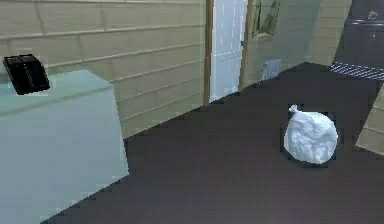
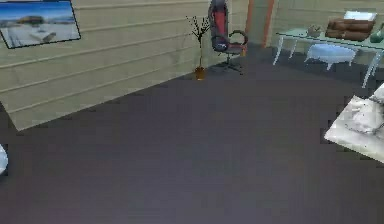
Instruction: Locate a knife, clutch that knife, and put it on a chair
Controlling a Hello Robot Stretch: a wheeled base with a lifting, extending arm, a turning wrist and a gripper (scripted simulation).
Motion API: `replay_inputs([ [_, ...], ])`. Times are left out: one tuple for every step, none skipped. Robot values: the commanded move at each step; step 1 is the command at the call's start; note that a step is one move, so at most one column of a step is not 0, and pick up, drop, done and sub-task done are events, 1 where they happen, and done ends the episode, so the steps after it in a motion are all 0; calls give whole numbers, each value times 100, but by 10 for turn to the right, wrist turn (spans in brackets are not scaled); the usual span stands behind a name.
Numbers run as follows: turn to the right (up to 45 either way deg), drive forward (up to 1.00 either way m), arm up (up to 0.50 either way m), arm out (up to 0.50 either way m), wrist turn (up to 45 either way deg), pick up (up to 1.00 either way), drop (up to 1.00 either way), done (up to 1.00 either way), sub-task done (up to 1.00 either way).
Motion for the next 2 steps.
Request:
replay_inputs([
  [-360,0,0,0,0,0,0,0,0],
  [0,25,0,0,0,0,0,0,0],
])
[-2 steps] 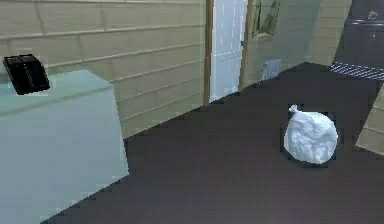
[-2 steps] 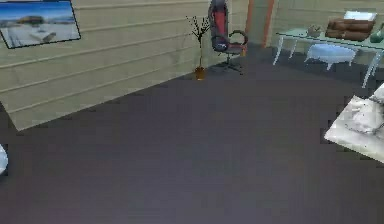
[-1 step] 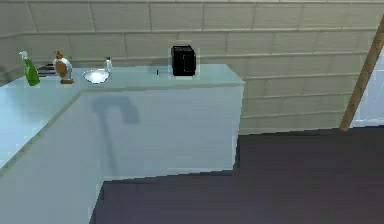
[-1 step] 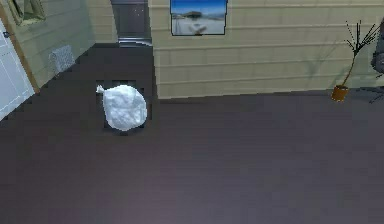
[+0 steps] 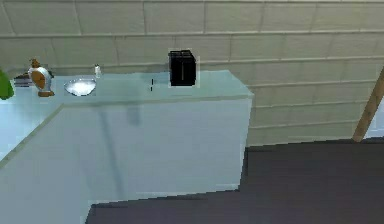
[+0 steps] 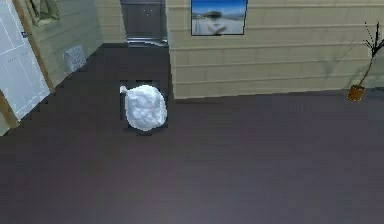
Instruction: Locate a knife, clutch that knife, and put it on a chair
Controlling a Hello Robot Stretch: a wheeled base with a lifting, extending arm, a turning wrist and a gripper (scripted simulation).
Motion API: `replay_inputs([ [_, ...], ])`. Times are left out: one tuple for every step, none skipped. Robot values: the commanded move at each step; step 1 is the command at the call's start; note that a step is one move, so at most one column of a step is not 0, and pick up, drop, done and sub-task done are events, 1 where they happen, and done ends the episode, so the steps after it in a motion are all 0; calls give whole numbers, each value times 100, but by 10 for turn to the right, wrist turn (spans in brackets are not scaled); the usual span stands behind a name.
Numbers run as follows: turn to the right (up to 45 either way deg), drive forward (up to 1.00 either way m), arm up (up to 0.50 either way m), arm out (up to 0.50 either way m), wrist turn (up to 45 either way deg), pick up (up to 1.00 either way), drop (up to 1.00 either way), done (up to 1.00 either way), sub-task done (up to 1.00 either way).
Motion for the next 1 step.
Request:
replay_inputs([
  [-450,0,0,0,0,0,0,0,0],
])
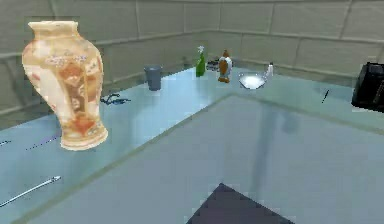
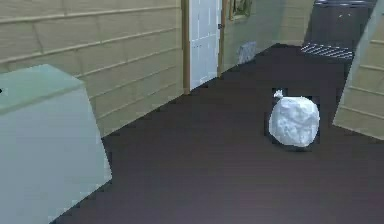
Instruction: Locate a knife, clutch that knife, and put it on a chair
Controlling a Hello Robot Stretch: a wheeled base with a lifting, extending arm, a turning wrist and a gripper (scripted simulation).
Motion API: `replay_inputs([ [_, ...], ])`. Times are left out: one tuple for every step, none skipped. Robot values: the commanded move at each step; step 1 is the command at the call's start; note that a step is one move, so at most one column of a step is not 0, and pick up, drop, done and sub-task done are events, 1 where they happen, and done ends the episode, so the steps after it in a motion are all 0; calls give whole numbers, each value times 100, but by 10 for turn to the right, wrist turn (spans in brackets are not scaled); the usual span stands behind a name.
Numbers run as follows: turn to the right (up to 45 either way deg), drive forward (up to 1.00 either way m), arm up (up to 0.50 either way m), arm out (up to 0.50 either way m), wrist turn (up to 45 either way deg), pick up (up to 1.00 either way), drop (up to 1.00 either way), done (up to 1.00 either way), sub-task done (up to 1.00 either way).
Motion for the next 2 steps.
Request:
replay_inputs([
  [-450,0,0,0,0,0,0,0,0],
  [-450,0,0,0,0,0,0,0,0],
])
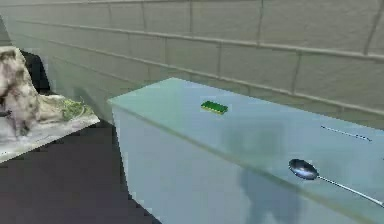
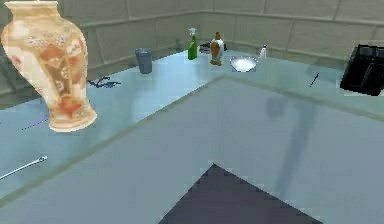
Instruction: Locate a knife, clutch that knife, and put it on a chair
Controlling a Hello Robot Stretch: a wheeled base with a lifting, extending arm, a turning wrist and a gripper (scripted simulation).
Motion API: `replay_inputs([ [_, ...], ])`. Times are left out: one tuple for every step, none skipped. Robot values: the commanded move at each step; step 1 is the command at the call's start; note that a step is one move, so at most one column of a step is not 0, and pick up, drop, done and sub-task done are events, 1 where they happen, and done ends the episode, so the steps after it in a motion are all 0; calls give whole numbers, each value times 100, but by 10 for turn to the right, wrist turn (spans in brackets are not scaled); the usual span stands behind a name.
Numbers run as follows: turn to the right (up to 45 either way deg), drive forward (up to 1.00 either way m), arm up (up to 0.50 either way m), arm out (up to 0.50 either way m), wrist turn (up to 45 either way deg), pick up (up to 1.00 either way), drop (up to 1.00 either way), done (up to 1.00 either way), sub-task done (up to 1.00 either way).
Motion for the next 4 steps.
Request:
replay_inputs([
  [-300,0,0,0,0,0,0,0,0],
  [-30,0,0,0,0,0,0,0,0],
  [450,0,0,0,0,0,0,0,0],
  [360,0,0,0,0,0,0,0,0],
])
